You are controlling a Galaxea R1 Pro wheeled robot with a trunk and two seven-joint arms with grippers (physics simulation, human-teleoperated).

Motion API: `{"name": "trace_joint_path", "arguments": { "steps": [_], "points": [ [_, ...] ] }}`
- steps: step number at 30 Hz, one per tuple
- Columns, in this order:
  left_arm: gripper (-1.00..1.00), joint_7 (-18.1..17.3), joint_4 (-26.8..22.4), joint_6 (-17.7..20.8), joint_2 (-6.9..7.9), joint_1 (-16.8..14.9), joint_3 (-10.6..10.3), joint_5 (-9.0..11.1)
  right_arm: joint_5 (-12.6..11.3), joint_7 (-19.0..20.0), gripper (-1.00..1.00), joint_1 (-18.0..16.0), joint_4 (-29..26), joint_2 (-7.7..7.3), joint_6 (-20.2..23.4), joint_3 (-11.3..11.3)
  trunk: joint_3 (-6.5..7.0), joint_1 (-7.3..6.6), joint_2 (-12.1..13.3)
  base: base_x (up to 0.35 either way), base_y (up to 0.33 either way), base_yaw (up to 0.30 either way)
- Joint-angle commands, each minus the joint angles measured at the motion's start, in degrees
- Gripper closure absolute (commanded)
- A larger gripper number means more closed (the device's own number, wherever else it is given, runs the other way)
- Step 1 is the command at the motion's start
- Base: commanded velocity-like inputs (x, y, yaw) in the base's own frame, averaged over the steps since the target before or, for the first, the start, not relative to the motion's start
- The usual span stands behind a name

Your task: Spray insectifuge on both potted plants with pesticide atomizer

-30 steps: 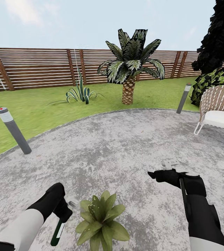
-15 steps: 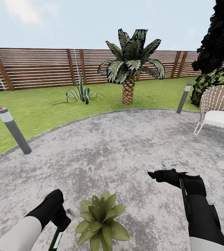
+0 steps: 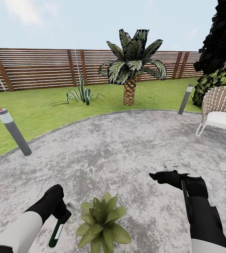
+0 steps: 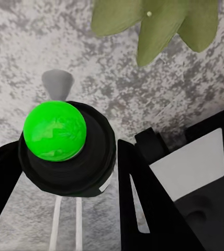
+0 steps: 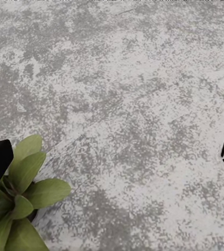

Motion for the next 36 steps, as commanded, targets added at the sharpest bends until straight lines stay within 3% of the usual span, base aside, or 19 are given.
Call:
{"name": "trace_joint_path", "arguments": {
  "steps": [1,23,29,36],
  "points": [
    [1.0,-0.59,-0.15,0.3,0.05,-0.04,-0.24,-0.48,0.56,0.59,-1.0,-0.06,-0.07,0.06,0.12,-0.11,-0.05,0.01,-0.02,0.179,0.064,0.0],
    [1.0,-1.55,0.54,1.69,-0.17,-0.64,-0.26,0.34,0.63,0.59,-1.0,-0.06,-0.11,0.07,0.09,-0.13,-0.05,0.01,-0.02,0.038,0.015,0.0],
    [1.0,-4.83,0.79,1.42,-0.11,-0.42,-0.59,0.21,0.64,0.59,-1.0,-0.06,-0.15,0.07,0.11,-0.16,-0.05,0.01,-0.02,0.0,0.0,0.0],
    [1.0,-5.04,0.9,1.44,0.02,-0.1,-0.89,-0.3,0.65,0.59,-1.0,-0.06,-0.16,0.05,0.12,-0.17,-0.05,0.01,-0.02,0.0,0.0,0.0]
  ]
}}
